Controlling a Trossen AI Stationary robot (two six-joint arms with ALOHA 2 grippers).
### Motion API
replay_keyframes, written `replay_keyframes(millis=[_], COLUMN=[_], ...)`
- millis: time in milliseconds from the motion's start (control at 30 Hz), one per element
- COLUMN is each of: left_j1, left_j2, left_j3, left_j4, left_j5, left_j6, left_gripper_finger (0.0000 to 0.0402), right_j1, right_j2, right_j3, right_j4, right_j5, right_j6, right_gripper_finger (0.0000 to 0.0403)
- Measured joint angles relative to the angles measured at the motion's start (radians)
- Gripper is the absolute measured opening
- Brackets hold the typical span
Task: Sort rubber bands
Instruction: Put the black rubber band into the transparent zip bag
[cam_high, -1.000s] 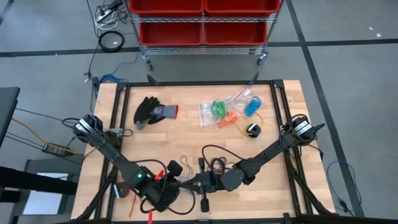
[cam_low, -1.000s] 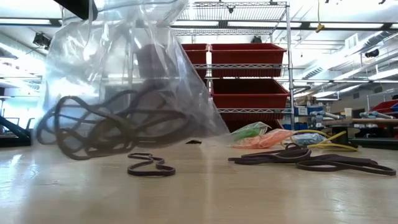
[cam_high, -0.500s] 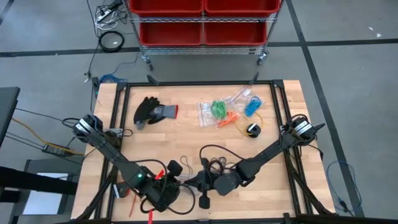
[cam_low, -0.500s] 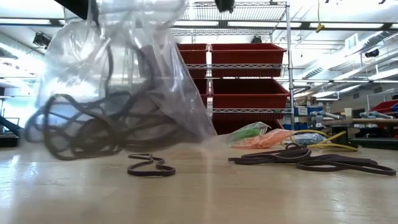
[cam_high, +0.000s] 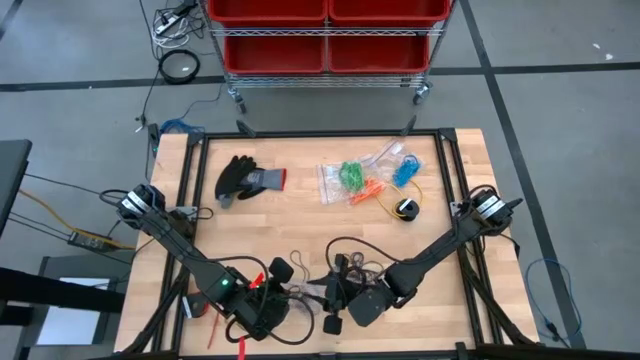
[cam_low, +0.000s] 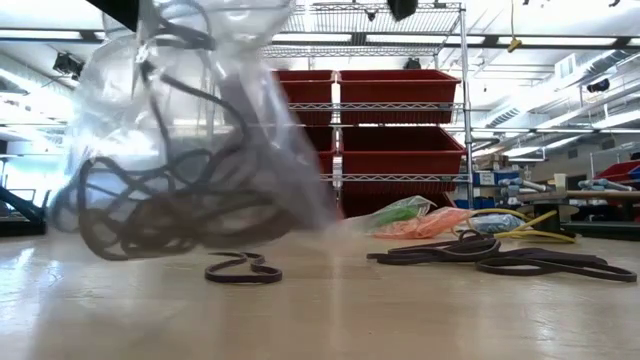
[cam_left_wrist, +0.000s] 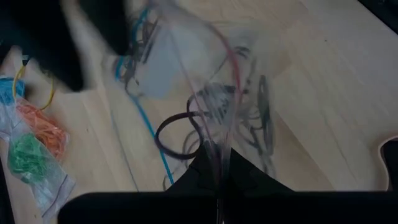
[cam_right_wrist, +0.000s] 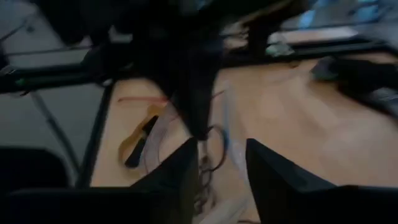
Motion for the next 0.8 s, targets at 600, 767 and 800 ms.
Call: replay_keyframes(millis=[600,767,800], left_j1=[0.000,0.000,0.001], left_j2=[0.000,0.000,0.000], left_j3=[0.000,0.000,0.000], left_j4=[0.003,0.010,0.009], left_j5=[0.000,-0.001,-0.001], left_j6=[-0.005,-0.007,-0.007], left_gripper_finger=[0.0002,0.0002,0.0002], right_j1=[0.085,0.046,0.035], right_j2=[-0.088,-0.088,-0.084], right_j3=[-0.137,-0.358,-0.402], right_j4=[-0.521,-0.106,-0.010], right_j5=[0.238,0.127,0.091], right_j6=[0.617,0.594,0.571], right_gripper_finger=[0.0102,0.0096,0.0096])
